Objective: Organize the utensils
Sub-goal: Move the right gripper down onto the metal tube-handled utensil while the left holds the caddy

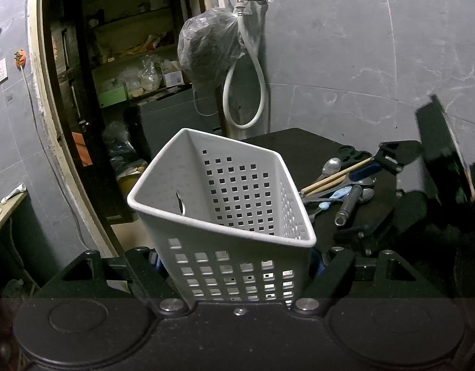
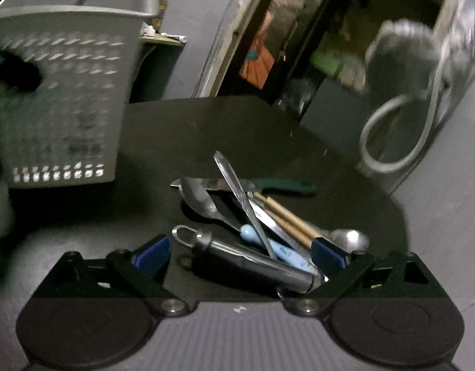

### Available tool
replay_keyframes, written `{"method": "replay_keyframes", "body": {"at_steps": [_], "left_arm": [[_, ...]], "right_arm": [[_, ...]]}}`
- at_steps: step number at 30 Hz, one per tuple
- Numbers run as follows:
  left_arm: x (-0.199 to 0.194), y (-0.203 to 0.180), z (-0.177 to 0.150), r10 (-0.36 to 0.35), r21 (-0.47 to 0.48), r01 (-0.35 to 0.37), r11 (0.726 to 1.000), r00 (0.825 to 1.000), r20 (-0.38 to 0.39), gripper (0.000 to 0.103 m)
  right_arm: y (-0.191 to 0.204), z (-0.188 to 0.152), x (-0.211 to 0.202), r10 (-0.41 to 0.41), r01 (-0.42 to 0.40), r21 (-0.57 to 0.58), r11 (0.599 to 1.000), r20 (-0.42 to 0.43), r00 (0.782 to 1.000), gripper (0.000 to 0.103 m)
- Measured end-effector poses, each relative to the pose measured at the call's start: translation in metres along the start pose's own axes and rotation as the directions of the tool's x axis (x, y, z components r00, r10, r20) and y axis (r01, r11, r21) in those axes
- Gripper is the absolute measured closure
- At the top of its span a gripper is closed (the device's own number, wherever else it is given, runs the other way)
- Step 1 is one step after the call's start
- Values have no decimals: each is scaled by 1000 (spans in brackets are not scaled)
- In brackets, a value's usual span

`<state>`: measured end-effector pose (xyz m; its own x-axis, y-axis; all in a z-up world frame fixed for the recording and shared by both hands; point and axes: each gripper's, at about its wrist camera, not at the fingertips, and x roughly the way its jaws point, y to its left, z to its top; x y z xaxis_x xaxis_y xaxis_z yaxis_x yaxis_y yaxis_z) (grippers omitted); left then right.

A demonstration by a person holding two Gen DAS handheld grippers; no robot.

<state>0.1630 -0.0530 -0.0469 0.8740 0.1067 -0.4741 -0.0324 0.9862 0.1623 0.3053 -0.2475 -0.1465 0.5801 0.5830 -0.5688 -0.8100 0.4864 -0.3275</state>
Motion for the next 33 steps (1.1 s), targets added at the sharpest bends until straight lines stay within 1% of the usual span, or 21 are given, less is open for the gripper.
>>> {"method": "replay_keyframes", "body": {"at_steps": [1, 4, 6, 9, 13, 18, 20, 22, 23, 26, 30, 31, 33], "left_arm": [[0, 0, 0, 0, -1, 0, 1000, 1000, 0, 22], [-1, 0, -1, 6, -3, -6, 1000, 1000, -2, 22], [-2, 1, -1, 10, -5, -10, 1000, 1000, -2, 22], [-1, 1, 0, 13, -7, -13, 1000, 1000, -2, 22], [-1, 0, 0, 11, -6, -11, 1000, 1000, -1, 22], [-1, 1, 0, 2, -11, -2, 1000, 1000, 4, 23], [-1, 1, 0, 2, -13, -2, 1000, 1000, 5, 23], [0, 1, 0, 0, -11, 0, 1000, 1000, 6, 23], [0, 1, 0, 0, -12, 0, 1000, 1000, 6, 23], [0, 2, 0, -5, -11, 5, 1000, 1000, 8, 23], [1, 5, -1, -11, -12, 11, 1000, 1000, 13, 23], [1, 5, -2, -13, -13, 13, 1000, 1000, 14, 23], [2, 6, -2, -14, -14, 14, 1000, 1000, 16, 23]], "right_arm": [[-8, 1, 5, 25, -25, 31, 999, -13, 1000, 3], [-24, 3, 14, 60, -57, 85, 995, -29, 998, 4], [-32, 4, 19, 69, -64, 131, 989, -36, 997, 8], [-39, 3, 21, 69, -60, 162, 985, -46, 997, 8], [-44, 5, 20, 78, -61, 218, 974, -72, 994, 14], [-35, 12, 12, 67, -29, 287, 958, -126, 990, 21], [-31, 15, 9, 69, -19, 308, 951, -154, 986, 22], [-28, 17, 5, 86, -27, 322, 946, -169, 982, 21], [-27, 18, 3, 106, -47, 323, 945, -167, 980, 19], [-28, 19, -6, 158, -109, 265, 958, -170, 973, 18], [-27, 20, -11, 206, -183, 122, 975, -211, 956, 18], [-27, 21, -9, 223, -210, 81, 974, -222, 949, 20], [-24, 23, -7, 242, -251, -3, 968, -245, 939, 27]]}}
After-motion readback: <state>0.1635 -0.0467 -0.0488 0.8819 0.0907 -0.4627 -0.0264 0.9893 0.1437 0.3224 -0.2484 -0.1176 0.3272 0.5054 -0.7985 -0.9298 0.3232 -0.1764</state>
